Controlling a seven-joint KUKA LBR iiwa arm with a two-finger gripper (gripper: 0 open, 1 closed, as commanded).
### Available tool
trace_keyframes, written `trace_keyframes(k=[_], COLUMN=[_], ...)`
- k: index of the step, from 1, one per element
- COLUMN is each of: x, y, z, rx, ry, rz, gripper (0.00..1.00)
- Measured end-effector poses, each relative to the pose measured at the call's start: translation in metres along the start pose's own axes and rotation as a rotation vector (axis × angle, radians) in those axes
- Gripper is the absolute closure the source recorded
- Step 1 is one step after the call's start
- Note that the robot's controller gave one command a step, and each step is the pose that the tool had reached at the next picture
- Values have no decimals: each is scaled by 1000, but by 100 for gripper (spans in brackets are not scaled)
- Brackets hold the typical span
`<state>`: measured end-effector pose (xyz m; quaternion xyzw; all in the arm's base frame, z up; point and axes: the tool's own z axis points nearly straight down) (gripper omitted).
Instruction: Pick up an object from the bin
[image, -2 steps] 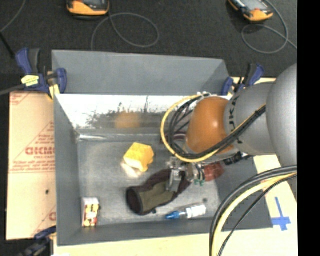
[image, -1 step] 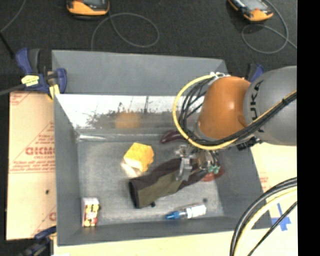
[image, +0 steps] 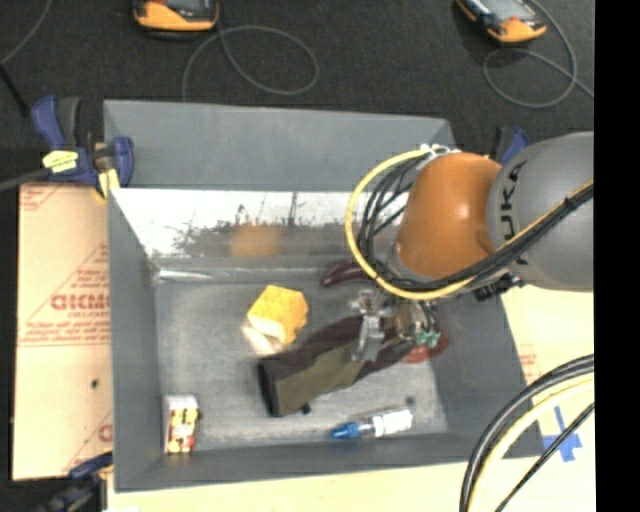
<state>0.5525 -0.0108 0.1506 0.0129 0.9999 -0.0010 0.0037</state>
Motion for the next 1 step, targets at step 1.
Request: trace_keyframes(k=[1], x=[-7], y=[-15], z=[-92], rx=[1], ry=[-3], rz=[-6], gripper=[100])
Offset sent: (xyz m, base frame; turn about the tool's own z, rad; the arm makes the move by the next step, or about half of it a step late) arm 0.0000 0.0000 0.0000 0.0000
